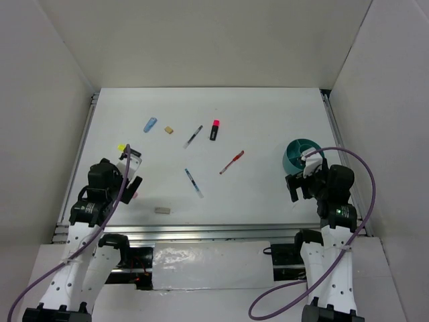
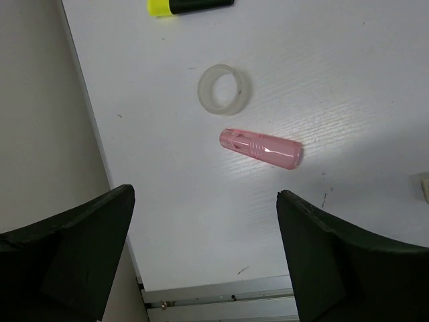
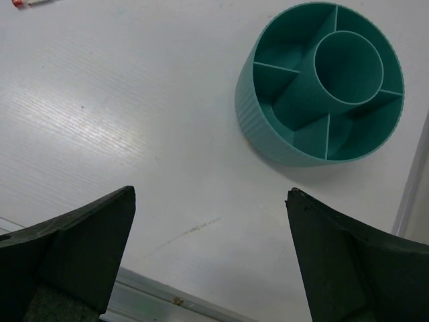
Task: Sort the stationery into containers
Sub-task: Move the pen to the center of the board.
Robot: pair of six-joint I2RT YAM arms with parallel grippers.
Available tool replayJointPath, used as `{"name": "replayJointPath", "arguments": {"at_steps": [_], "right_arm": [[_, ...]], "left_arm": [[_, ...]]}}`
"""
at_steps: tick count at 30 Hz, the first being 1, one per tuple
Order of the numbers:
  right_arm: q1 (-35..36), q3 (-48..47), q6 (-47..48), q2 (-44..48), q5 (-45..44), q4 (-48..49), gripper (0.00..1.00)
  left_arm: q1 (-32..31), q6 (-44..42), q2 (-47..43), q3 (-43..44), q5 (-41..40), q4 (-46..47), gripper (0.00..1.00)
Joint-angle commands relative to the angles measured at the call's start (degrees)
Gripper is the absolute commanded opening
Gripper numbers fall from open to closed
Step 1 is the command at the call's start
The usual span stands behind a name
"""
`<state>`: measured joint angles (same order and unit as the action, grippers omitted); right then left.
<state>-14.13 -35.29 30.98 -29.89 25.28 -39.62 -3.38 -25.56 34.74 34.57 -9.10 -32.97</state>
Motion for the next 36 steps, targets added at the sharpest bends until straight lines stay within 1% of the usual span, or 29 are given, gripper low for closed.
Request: {"name": "replayJointPath", "arguments": {"at_steps": [1,3,4,5,6,7,8,9,10,11,12,13,14,15,17,18,19,20,21,23,24,26,29,33,36], "right_arm": [[0.1,-1.7,-1.7,0.4,0.3,1.6,1.00],[0.1,-2.0,-3.4,0.5,0.5,1.4,1.00],[0.0,-2.2,-4.0,0.4,0.5,1.3,1.00],[0.1,-2.3,-4.6,0.3,0.5,1.0,1.00],[0.0,-2.9,-5.9,-0.3,0.6,1.0,1.00],[0.0,-3.3,-6.7,-0.9,0.6,0.9,1.00],[0.1,-4.4,-8.2,-2.2,0.6,0.7,1.00],[0.1,-5.0,-8.9,-3.1,0.9,0.5,1.00],[0.0,-5.8,-9.7,-3.9,1.0,-0.2,1.00],[0.1,-6.7,-11.1,-5.7,1.5,-0.5,1.00],[0.0,-8.1,-12.0,-6.7,1.9,-0.8,1.00],[0.1,-8.9,-12.5,-7.5,2.2,-1.2,1.00],[0.1,-9.7,-13.5,-9.1,3.1,-1.6,1.00],[0.0,-11.4,-14.1,-9.9,3.5,-1.9,1.00],[0.0,-13.7,-15.4,-12.3,4.3,-2.9,1.00],[-0.1,-14.3,-15.9,-13.0,4.7,-3.2,1.00],[-0.1,-14.8,-16.4,-13.7,4.9,-3.5,1.00],[0.0,-15.9,-17.5,-15.4,5.0,-3.5,1.00],[-0.1,-16.2,-18.1,-16.0,5.1,-3.6,1.00],[-0.3,-17.6,-19.2,-18.3,5.7,-4.0,1.00],[-0.3,-18.1,-20.0,-19.1,7.0,-4.6,1.00],[-0.4,-19.4,-21.0,-20.9,8.6,-4.8,0.99],[-0.5,-20.5,-23.4,-22.1,10.8,-4.2,0.99],[-0.5,-22.1,-27.5,-24.6,11.5,-1.9,0.99],[-0.6,-23.5,-28.2,-26.0,12.3,-1.7,0.99]], "left_arm": [[-0.3,-0.5,0.8,-0.2,-0.2,2.0,0.99],[-0.3,-1.3,1.4,1.0,2.0,1.8,0.99],[-0.2,-1.9,2.9,2.9,3.8,1.2,0.99],[-0.2,-3.0,4.1,4.4,8.2,0.9,0.99],[-0.2,-2.8,7.1,5.8,10.1,0.4,0.99],[-0.5,-0.7,9.2,8.6,11.5,1.2,0.99],[-1.0,0.7,11.7,10.4,12.8,1.5,0.95],[-2.7,1.8,17.9,12.6,13.3,0.9,0.91],[-4.1,3.9,21.6,17.2,14.0,0.1,0.88],[-5.7,4.9,24.6,19.0,14.3,-0.2,0.85],[-9.5,5.8,29.8,21.0,14.6,-0.7,0.81],[-11.6,7.4,31.9,23.9,14.3,-0.3,0.80],[-13.8,8.0,33.6,25.1,13.4,0.4,0.80],[-18.2,8.8,37.0,26.2,11.3,1.3,0.80],[-22.5,10.4,41.2,30.5,9.5,2.6,0.80],[-26.2,11.3,45.6,33.5,9.5,2.7,0.80],[-27.7,13.0,48.2,35.2,9.5,2.6,0.80],[-29.9,13.6,52.6,36.8,9.4,2.3,0.80],[-30.6,14.7,54.7,40.0,9.4,2.2,0.80],[-32.0,15.7,60.8,43.2,9.8,1.4,0.79],[-32.3,16.4,62.5,45.8,10.8,1.5,0.78],[-33.0,17.1,67.6,49.5,12.9,1.8,0.74],[-33.8,18.5,73.4,53.5,13.4,2.9,0.69],[-34.4,21.0,79.2,57.8,14.7,3.9,0.64],[-35.0,22.3,82.8,61.2,17.0,3.4,0.63]]}}
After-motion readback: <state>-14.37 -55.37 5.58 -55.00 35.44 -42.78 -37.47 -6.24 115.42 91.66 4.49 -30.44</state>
